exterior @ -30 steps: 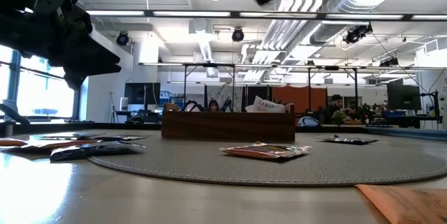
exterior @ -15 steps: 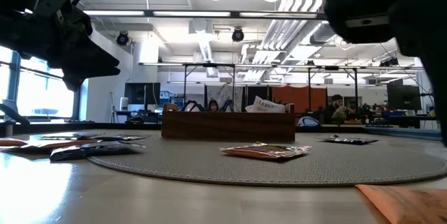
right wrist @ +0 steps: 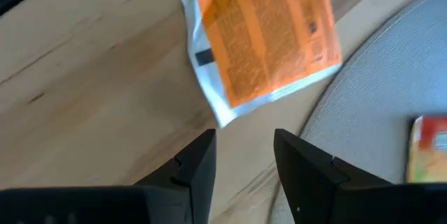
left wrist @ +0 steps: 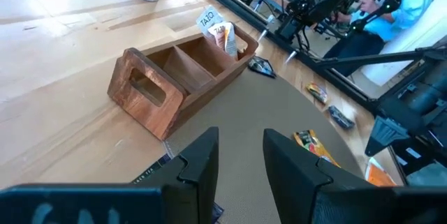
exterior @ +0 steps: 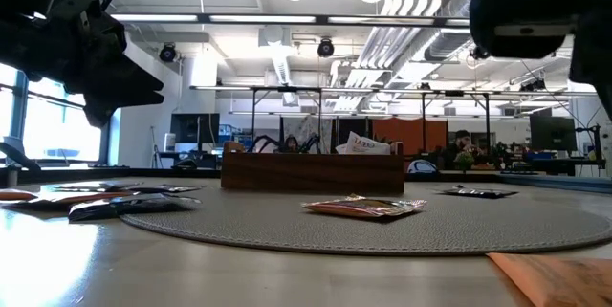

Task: Pick & Place Tea
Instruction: Put the white tea bag into the right section of the wooden organizer

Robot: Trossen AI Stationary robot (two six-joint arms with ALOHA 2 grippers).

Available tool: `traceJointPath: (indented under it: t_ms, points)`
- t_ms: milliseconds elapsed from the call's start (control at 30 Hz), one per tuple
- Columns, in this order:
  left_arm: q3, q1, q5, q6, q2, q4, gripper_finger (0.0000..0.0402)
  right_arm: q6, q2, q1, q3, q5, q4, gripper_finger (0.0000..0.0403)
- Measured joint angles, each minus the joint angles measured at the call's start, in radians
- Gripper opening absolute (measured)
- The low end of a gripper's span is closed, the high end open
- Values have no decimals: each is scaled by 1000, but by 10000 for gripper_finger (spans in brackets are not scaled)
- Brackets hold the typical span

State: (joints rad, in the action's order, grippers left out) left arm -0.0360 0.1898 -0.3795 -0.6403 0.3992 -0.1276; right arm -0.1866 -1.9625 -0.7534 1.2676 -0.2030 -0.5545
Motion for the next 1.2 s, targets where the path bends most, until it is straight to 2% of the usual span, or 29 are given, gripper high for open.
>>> traceJointPath:
  t_ms: [300, 967, 1067, 1200]
  points:
    - [0, 0, 0, 3, 0, 5, 112, -108, 0, 1, -8, 14, 62, 141]
    - [0, 0, 1, 7, 0, 7, 112, -133, -35, 7, -7, 48, 136, 136]
    - [0, 0, 1, 7, 0, 7, 112, -135, -40, 9, -7, 59, 137, 123]
    - [0, 0, 1, 7, 0, 7, 112, -97, -48, 14, -5, 95, 137, 87]
